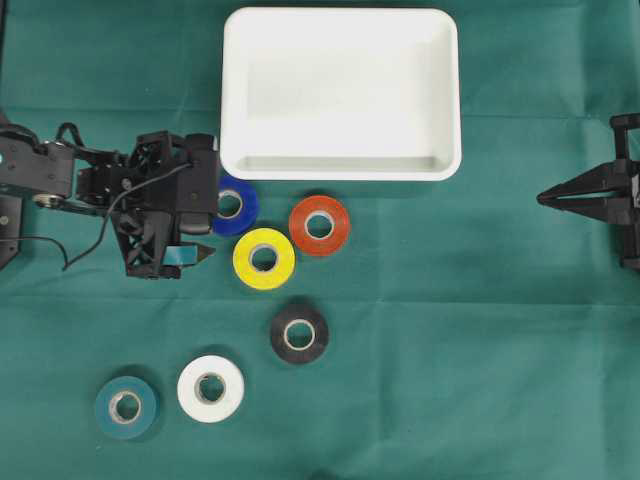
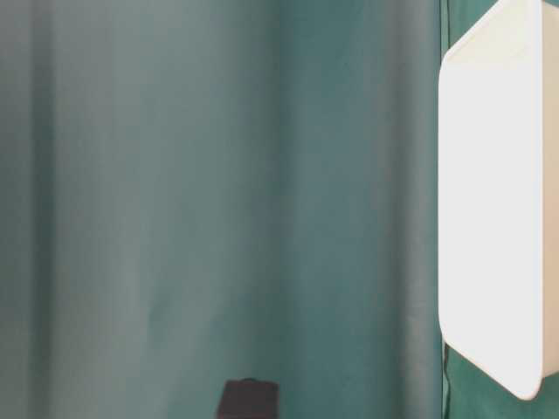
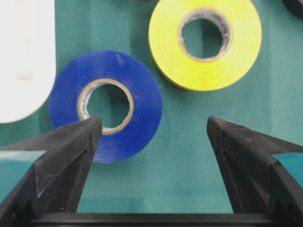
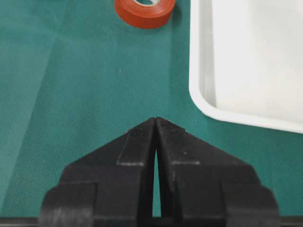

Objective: Put the tape into the white case with the left arm.
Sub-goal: 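Move the left gripper to the blue tape roll and grasp it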

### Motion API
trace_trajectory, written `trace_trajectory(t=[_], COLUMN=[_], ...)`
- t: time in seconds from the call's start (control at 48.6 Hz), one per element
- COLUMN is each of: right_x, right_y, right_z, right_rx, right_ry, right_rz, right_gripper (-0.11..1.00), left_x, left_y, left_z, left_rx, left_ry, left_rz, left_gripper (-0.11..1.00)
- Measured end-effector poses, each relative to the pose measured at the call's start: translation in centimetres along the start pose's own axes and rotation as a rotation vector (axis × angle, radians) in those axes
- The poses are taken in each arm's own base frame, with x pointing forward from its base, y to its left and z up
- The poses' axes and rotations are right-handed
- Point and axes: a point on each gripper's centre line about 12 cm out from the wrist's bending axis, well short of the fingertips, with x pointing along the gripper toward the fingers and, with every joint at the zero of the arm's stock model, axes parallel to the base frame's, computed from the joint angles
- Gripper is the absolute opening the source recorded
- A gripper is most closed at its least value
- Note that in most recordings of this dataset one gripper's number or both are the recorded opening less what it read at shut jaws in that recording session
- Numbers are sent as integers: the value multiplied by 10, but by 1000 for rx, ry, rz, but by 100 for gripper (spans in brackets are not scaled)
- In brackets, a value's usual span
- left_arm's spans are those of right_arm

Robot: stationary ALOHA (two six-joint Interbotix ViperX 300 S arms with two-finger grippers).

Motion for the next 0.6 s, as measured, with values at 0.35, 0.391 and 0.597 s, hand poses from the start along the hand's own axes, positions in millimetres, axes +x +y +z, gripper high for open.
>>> trace_trajectory(t=[0.35, 0.391, 0.597], right_x=[0, 0, 0], right_y=[0, 0, 0], right_z=[0, -1, 0], right_rx=[0, 0, 0], right_ry=[0, 2, 0], right_rz=[0, 0, 0], right_gripper=[-9, -9, -9], left_x=[30, 32, 38], left_y=[9, 9, 10], left_z=[-10, -9, -8], left_rx=[-18, -19, -19], left_ry=[91, 91, 87], left_rz=[15, 16, 16], left_gripper=[98, 98, 98])
